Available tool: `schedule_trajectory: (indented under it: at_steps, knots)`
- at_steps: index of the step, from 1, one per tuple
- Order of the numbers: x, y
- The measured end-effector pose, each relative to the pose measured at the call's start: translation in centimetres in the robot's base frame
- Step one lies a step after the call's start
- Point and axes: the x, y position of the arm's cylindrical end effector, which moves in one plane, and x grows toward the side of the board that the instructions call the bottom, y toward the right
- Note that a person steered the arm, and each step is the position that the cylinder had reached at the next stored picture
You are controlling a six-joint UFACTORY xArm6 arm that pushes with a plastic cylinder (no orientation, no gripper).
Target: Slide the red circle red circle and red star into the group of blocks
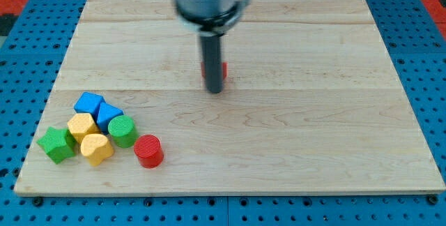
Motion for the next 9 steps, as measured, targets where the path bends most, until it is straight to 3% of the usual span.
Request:
schedule_trajectory:
  at_steps: [1,3,5,6,7,8,9]
  knots:
    - [-2.5,0.6]
    - [-2.1,-2.6]
    - [-8.9,2.6]
    - [-10.1,-4.0]
    - [-1.3,-10.3]
    - [-0.1,-12.0]
    - [-6.8,-8.4]
